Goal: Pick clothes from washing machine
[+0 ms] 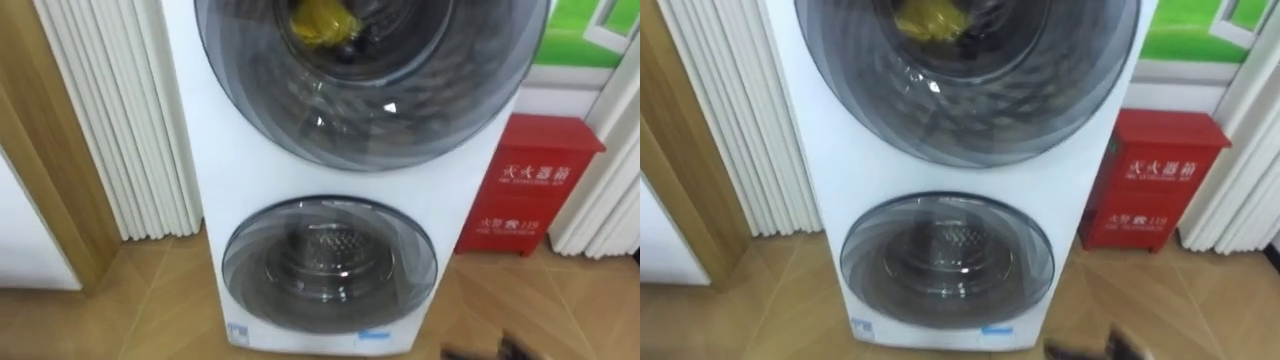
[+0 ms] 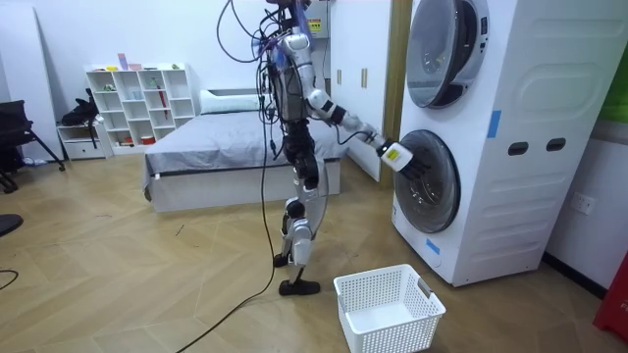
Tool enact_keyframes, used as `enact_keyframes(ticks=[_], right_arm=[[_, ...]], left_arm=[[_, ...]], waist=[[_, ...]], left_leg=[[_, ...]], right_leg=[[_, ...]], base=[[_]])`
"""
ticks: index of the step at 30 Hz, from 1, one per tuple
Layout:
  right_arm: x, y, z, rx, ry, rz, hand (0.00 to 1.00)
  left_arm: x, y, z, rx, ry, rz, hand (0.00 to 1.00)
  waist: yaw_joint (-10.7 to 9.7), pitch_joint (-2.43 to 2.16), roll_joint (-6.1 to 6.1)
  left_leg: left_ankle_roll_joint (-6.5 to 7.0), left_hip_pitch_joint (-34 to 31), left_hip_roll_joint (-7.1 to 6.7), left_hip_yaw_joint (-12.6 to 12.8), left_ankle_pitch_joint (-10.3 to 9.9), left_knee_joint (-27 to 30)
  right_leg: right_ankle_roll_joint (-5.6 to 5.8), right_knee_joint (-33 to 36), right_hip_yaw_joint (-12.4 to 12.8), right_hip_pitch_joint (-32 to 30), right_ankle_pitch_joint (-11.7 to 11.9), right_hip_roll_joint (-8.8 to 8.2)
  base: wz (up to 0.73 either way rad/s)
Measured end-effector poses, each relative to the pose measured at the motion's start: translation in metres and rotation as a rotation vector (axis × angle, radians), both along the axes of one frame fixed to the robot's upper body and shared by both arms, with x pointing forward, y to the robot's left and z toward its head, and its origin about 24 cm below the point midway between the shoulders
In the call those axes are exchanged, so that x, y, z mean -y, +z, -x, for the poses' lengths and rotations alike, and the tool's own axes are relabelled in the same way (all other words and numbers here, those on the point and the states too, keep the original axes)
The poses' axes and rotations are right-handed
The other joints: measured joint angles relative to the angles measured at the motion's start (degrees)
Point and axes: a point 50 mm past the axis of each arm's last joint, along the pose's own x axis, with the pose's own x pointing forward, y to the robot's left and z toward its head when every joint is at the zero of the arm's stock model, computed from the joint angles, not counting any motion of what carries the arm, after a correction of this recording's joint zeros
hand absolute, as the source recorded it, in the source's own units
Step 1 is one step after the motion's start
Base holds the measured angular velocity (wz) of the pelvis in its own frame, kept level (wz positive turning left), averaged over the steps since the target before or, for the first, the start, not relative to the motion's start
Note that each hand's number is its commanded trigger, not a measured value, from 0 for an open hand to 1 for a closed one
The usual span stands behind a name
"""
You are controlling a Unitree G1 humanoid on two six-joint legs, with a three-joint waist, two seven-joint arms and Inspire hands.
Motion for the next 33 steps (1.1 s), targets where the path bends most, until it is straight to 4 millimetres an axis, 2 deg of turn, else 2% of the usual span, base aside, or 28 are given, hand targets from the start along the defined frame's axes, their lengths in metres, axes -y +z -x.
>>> enact_keyframes(ticks=[2, 5, 9, 12, 14, 15, 17, 18, 19, 20, 21, 22, 23, 24, 25, 26, 28, 29, 31, 33], right_arm=[[0.002, 0.014, -0.016, 0.047, 0.004, 0.026, 0.00], [0.005, 0.028, -0.029, 0.095, 0.001, 0.057, 0.00], [0.009, 0.048, -0.046, 0.154, -0.005, 0.095, 0.00], [0.017, 0.072, -0.064, 0.223, -0.036, 0.118, 0.00], [0.028, 0.102, -0.078, 0.305, -0.056, 0.175, 0.00], [0.029, 0.109, -0.082, 0.325, -0.059, 0.183, 0.00], [0.029, 0.131, -0.094, 0.387, -0.063, 0.208, 0.00], [0.029, 0.135, -0.095, 0.399, -0.062, 0.214, 0.00], [0.032, 0.137, -0.095, 0.394, -0.060, 0.256, 0.00], [0.031, 0.136, -0.095, 0.384, -0.054, 0.272, 0.00], [0.028, 0.137, -0.096, 0.388, -0.042, 0.275, 0.00], [0.021, 0.147, -0.101, 0.426, -0.011, 0.285, 0.00], [0.019, 0.154, -0.102, 0.452, -0.015, 0.290, 0.00], [0.019, 0.157, -0.102, 0.462, -0.024, 0.297, 0.00], [0.019, 0.162, -0.102, 0.481, -0.039, 0.308, 0.00], [0.020, 0.165, -0.102, 0.475, -0.040, 0.355, 0.00], [0.026, 0.167, -0.101, 0.441, -0.037, 0.442, 0.00], [0.029, 0.170, -0.100, 0.429, -0.031, 0.487, 0.00], [0.028, 0.178, -0.101, 0.439, -0.020, 0.532, 0.00], [0.024, 0.185, -0.102, 0.455, -0.003, 0.566, 0.00]], left_arm=[[-0.002, 0.001, -0.002, 0.008, 0.000, -0.007, 0.00], [-0.003, 0.001, 0.000, -0.005, 0.002, -0.011, 0.00], [-0.006, 0.002, 0.002, -0.017, -0.018, -0.021, 0.00], [-0.008, 0.003, 0.000, -0.016, -0.018, -0.028, 0.00], [-0.011, 0.005, -0.001, -0.011, -0.028, -0.042, 0.00], [-0.012, 0.006, -0.001, -0.014, -0.031, -0.046, 0.00], [-0.019, 0.007, 0.000, -0.029, -0.037, -0.065, 0.00], [-0.019, 0.008, 0.000, -0.032, -0.042, -0.069, 0.00], [-0.019, 0.008, -0.002, -0.030, -0.054, -0.072, 0.00], [-0.021, 0.009, -0.001, -0.030, -0.055, -0.077, 0.00], [-0.025, 0.010, -0.001, -0.030, -0.059, -0.087, 0.00], [-0.032, 0.013, -0.001, -0.036, -0.077, -0.114, 0.00], [-0.031, 0.012, 0.005, -0.066, -0.081, -0.115, 0.00], [-0.029, 0.011, 0.006, -0.075, -0.085, -0.107, 0.00], [-0.027, 0.009, 0.007, -0.083, -0.085, -0.092, 0.00], [-0.026, 0.009, 0.007, -0.087, -0.091, -0.092, 0.00], [-0.024, 0.009, 0.007, -0.104, -0.107, -0.089, 0.00], [-0.023, 0.008, 0.004, -0.108, -0.112, -0.089, 0.00], [-0.024, 0.008, 0.007, -0.127, -0.106, -0.093, 0.00], [-0.028, 0.010, 0.010, -0.140, -0.104, -0.104, 0.00]], waist=[[0.26, -0.12, -0.18], [1.25, -0.15, -0.15], [1.61, -0.22, -0.25], [2.18, -0.44, -0.59], [3.12, -0.53, -0.88], [3.20, -0.50, -0.98], [3.68, -0.59, -1.52], [4.12, -0.59, -1.57], [4.71, -0.26, -1.38], [5.02, 0.30, -0.80], [5.53, 0.21, -1.09], [6.33, -0.08, -2.82], [4.58, -0.11, -2.14], [4.17, -0.19, -1.95], [3.95, -0.16, -1.83], [3.42, -0.09, -2.12], [2.70, -0.14, -2.28], [3.00, -0.20, -2.35], [3.22, -0.17, -2.27], [2.92, -0.21, -2.07]], left_leg=[[0.02, -0.18, 0.00, 0.11, 0.01, -0.12], [0.03, 0.04, 0.03, 0.12, 0.05, -0.56], [0.03, 0.17, 0.06, -0.42, 0.05, -1.10], [0.03, 0.23, 0.01, -1.35, 0.05, -1.32], [0.09, 0.61, 0.14, -2.18, 0.13, -1.82], [0.09, 0.83, 0.23, -2.80, 0.14, -1.97], [0.03, 1.65, 0.74, -4.94, 0.18, -2.33], [0.03, 1.96, 0.89, -5.26, 0.18, -2.45], [0.02, 3.08, 1.83, -7.75, 0.22, -2.86], [-0.06, 3.78, 3.09, -12.16, 0.33, -3.28], [-0.08, 3.53, 3.48, -14.00, 0.32, -3.30], [-0.94, 2.02, 3.63, -14.10, -0.15, -2.92], [-3.89, 1.06, 5.05, -12.31, -1.00, -2.74], [-4.31, 1.16, 5.39, -10.10, -1.01, -2.94], [-4.64, 1.37, 5.56, -6.33, -0.85, -3.17], [-4.57, 0.19, 5.41, -4.40, -0.31, -3.56], [-2.42, -0.95, 4.94, -2.67, 1.18, -2.99], [-2.08, -0.56, 4.18, -2.52, 1.46, -2.91], [-2.01, -0.58, 3.15, -2.50, 1.50, -2.94], [-1.92, -0.64, 2.75, -2.49, 1.55, -2.99]], right_leg=[[0.00, 0.02, -0.23, -0.59, 0.01, -0.03], [0.00, 0.01, -0.35, -0.59, 0.00, -0.02], [0.00, 0.00, -0.41, -0.62, 0.01, 0.04], [0.00, 0.05, -0.42, -0.65, 0.01, 0.08], [0.00, 0.39, -0.57, -0.70, 0.01, 0.29], [0.00, 0.69, -0.70, -0.89, 0.00, 0.39], [-0.01, 2.34, -1.02, -1.20, 0.00, 0.86], [-0.02, 2.87, -1.06, -1.27, -0.01, 0.96], [-0.15, 6.31, -1.63, -2.34, -0.09, 1.32], [-1.32, 9.66, -1.50, -5.15, -1.85, 2.27], [-2.25, 7.14, 0.19, -6.71, -2.14, 3.26], [-3.79, 0.28, 0.69, -10.00, 4.87, 3.75], [-3.90, 0.24, -2.54, -9.22, 6.19, 4.26], [-3.91, 0.17, -3.52, -8.90, 6.19, 4.22], [-3.92, -0.28, -3.13, -7.63, 6.19, 4.12], [-3.89, -0.64, -2.10, -6.64, 6.17, 3.75], [-3.58, 0.23, -0.94, -6.75, 6.01, 3.04], [-2.94, 0.21, -1.00, -6.70, 5.65, 2.55], [-2.55, 0.01, -2.33, -6.90, 5.42, 2.36], [-2.47, -0.02, -2.93, -7.02, 5.37, 2.04]], base=[[-0.02], [-0.01], [0.03], [0.03], [0.08], [0.00], [0.00], [-0.09], [-0.21], [-0.37], [-0.76], [-0.48], [-0.25], [0.27], [0.29], [0.37], [0.32], [0.04], [-0.19], [-0.19]])
